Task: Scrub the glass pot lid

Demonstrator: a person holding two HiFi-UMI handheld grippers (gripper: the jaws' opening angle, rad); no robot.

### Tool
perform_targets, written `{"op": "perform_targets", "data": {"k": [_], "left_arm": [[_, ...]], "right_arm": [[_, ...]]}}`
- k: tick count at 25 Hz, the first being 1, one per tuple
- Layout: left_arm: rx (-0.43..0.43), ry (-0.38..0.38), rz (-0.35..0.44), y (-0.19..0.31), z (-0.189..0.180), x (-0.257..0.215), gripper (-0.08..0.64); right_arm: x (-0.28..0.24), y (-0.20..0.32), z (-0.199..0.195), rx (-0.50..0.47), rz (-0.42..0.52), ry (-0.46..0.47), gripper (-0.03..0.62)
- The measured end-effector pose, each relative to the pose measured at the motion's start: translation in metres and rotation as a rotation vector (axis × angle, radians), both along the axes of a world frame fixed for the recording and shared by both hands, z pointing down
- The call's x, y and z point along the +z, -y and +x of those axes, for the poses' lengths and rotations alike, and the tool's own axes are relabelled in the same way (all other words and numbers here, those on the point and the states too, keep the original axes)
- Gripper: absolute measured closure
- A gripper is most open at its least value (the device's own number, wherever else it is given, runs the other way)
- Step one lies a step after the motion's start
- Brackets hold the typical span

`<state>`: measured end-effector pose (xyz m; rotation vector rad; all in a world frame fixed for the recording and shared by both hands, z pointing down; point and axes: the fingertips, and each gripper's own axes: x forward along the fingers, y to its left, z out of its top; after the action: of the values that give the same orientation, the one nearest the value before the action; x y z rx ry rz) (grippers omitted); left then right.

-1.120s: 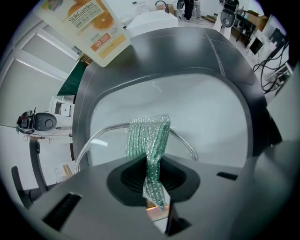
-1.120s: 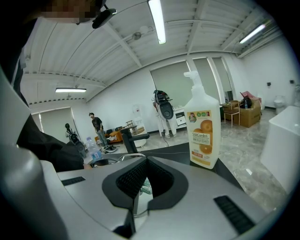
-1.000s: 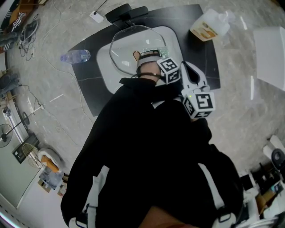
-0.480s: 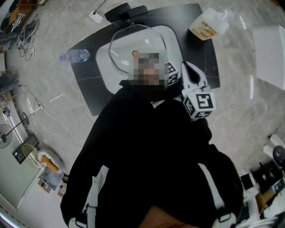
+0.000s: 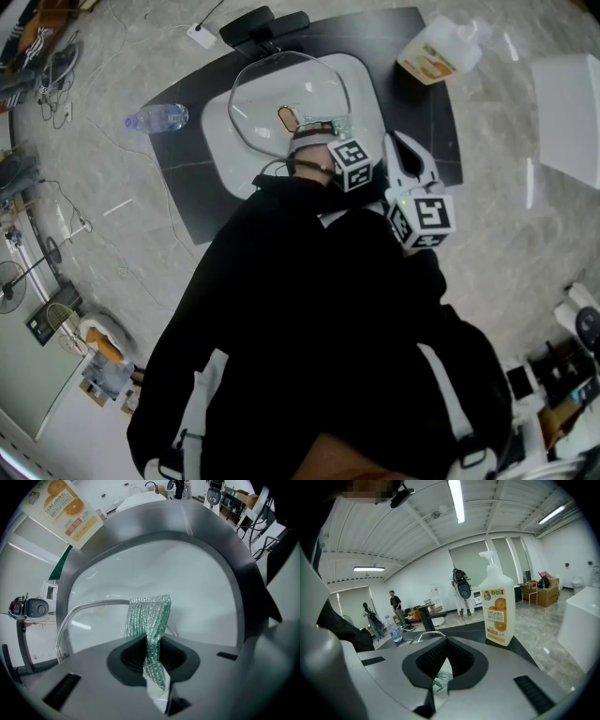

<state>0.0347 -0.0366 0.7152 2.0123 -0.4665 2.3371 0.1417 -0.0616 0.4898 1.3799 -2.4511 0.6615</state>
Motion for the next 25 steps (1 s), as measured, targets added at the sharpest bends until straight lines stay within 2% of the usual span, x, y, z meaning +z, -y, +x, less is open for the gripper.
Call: {"op": "perform_targets", "data": {"k": [16,25], "left_arm": [[-0.038,-0.015,-0.054,-0.016,-0.001,0.009,0.506],[-0.061,-0.019,-0.116,-0.036,-0.006,0.016,0.506]], "right_arm": [[0.004,0.002,0.002,0.0,-0.014,-0.012,0.592],[0.003,0.002,0.0,-0.017,-0.021,-0.018,0.592]]}}
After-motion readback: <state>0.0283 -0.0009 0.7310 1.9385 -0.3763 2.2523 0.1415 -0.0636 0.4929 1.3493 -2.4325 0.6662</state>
